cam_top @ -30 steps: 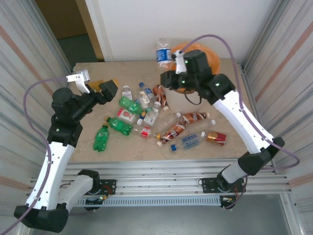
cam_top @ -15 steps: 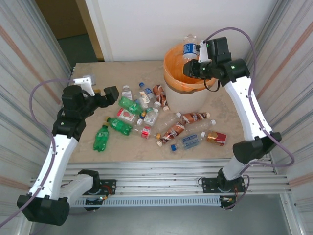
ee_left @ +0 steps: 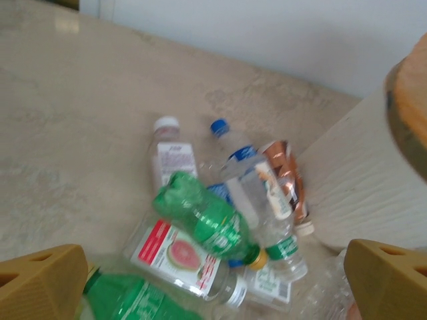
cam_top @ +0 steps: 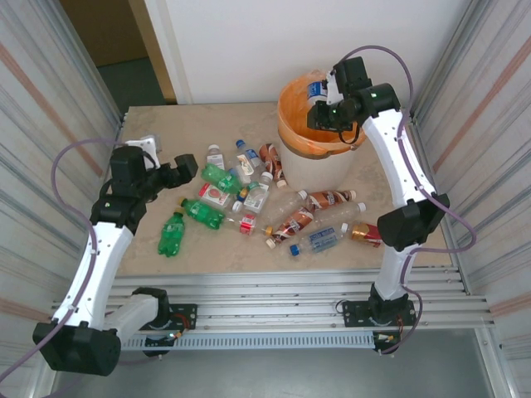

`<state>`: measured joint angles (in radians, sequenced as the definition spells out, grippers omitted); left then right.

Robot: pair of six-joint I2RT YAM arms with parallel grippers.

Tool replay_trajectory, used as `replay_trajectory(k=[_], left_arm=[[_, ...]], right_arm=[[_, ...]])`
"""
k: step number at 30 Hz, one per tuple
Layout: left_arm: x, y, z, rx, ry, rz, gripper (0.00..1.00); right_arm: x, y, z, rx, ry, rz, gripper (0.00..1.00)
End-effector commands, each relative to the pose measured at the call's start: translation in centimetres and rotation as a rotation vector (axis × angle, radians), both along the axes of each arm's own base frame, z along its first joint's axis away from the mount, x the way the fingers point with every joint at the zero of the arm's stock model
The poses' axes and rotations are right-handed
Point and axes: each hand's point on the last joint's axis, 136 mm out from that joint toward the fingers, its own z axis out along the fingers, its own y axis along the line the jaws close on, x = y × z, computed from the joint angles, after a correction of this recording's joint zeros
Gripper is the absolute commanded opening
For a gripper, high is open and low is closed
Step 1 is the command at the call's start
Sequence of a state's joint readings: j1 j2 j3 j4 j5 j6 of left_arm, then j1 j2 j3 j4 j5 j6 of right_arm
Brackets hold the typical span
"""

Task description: Put the plastic bottles in the bin

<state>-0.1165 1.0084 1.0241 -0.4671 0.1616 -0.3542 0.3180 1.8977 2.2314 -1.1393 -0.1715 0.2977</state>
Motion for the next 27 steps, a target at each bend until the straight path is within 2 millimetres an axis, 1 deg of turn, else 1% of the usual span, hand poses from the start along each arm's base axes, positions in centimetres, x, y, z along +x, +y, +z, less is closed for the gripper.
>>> replay_trajectory(k=[1,5,9,13,17,21,24,27], left_arm=[[-1.5,1.3,-2.1,0.095,0.141,0.012,0.99],[-3.4,2.1,-5.0,0.172,0.283,-0.002,0.99],[-4.4,2.3,-6.7,0.2,0.37,-0.015,0.99],[-5.3,2.2,-8.5,0.214,0.443,-0.046,0.99],[-6.0,2.3,-10.0,0.232,0.511,-0.067,0.99],[-6.8,3.5,-12.0,0.273,0.59,-0.032,0.99],[-7.2,4.2,-13.3,0.27,0.63,0.009,0.98],[-7.2,4.5,-14.4,0.259,0.661,0.035,0.99]], right_arm=[[0.2,-1.0,0.2,-0.041,-0.009,0.0,0.36],[0.7,-1.1,0.2,-0.024,-0.014,0.001,0.43],[1.1,-1.3,0.3,-0.015,-0.019,0.0,0.49],[0.8,-1.4,0.6,-0.015,-0.026,0.001,0.53],[0.3,-1.7,2.3,-0.013,-0.07,-0.002,0.57],[-0.7,-2.4,4.5,-0.016,-0.125,-0.019,0.64],[-1.8,-3.1,6.1,-0.015,-0.178,-0.036,0.72],[-2.9,-3.7,7.3,-0.008,-0.228,-0.058,0.82]])
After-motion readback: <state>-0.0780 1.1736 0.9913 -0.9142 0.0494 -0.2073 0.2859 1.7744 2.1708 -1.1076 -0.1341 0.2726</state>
